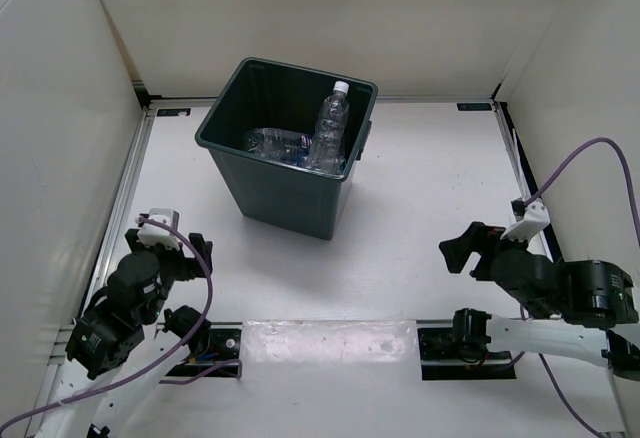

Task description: Put the plastic bottles in the bin

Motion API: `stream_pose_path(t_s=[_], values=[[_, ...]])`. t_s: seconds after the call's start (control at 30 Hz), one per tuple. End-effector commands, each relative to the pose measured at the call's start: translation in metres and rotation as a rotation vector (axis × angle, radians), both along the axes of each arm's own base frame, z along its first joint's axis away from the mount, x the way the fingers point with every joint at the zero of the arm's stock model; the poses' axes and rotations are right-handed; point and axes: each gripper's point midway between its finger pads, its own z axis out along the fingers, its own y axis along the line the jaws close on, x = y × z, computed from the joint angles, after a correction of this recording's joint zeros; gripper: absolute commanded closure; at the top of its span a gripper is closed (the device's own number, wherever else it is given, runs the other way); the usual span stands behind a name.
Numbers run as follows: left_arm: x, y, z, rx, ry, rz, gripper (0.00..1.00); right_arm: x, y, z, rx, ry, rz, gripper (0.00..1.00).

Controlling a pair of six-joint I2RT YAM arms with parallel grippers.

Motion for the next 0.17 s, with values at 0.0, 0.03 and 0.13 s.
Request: stream_pose_path(t_s=[0.0, 0.03, 0.13], values=[[0.002, 0.006, 0.002, -0.007, -0.011, 0.044, 0.00, -0.001, -0.035, -0.010, -0.114, 0.019, -0.070, 0.10], [0.002, 0.011, 0.002, -0.023, -0.007, 0.091, 0.00, 0.000, -0.039, -0.010, -0.124, 0.014, -0.078, 0.10], [-0.001, 0.026, 0.004, -0.028, 0.005, 0.185, 0.00, 0.001, -0.038, -0.009, -0.135, 0.016, -0.082, 0.10]])
